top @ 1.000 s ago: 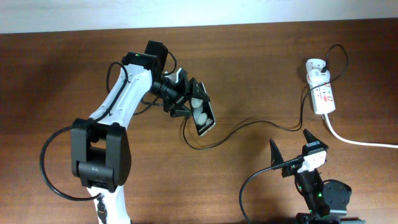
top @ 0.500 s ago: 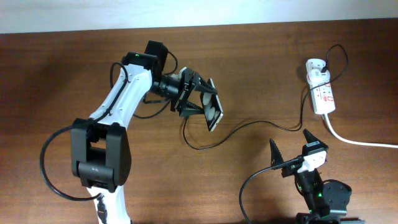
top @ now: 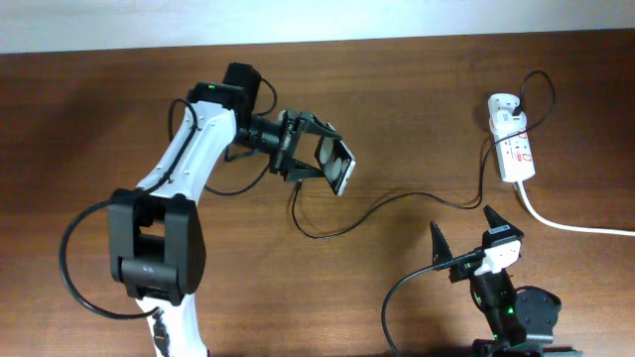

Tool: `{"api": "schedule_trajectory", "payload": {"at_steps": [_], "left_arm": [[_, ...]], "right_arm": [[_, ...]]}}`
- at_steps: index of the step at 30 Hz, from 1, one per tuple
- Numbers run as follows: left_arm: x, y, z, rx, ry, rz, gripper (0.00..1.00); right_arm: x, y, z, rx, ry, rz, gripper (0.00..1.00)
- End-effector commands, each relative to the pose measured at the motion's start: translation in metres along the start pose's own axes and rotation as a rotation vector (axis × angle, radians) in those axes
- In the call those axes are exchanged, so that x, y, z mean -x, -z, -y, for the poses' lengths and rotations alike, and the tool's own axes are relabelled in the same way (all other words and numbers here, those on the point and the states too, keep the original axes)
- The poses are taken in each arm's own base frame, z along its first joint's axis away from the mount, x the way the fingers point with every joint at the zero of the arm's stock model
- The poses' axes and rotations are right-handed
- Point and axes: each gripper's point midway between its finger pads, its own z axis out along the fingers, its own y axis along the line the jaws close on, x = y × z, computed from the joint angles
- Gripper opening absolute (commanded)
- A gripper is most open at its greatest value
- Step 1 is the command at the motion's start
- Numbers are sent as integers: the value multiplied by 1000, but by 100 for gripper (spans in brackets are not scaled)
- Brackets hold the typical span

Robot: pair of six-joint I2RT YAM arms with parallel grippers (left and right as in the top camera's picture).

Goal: Plug charger to phone and switch on socket

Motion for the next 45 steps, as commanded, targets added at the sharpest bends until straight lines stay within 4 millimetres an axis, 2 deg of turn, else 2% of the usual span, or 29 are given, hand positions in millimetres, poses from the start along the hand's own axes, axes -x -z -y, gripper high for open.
{"api": "schedule_trajectory", "payload": {"at_steps": [1, 9, 15, 20, 26, 45], "left_arm": [[3, 22, 14, -73, 54, -1, 0], [23, 60, 13, -139, 175, 59, 0], [36, 93, 10, -193, 199, 111, 0], [41, 111, 9, -233, 212, 126, 0], [34, 112, 15, -269, 238, 79, 0], [34, 112, 15, -269, 256, 77, 0]], "right_arm": [[-2, 0, -4, 17, -7, -2, 99], [-2, 0, -4, 17, -7, -2, 99], [-2, 0, -4, 17, -7, -2, 99], [-2, 0, -4, 17, -7, -2, 99], [-2, 0, -4, 17, -7, -2, 99], [-2, 0, -4, 17, -7, -2, 99]]}}
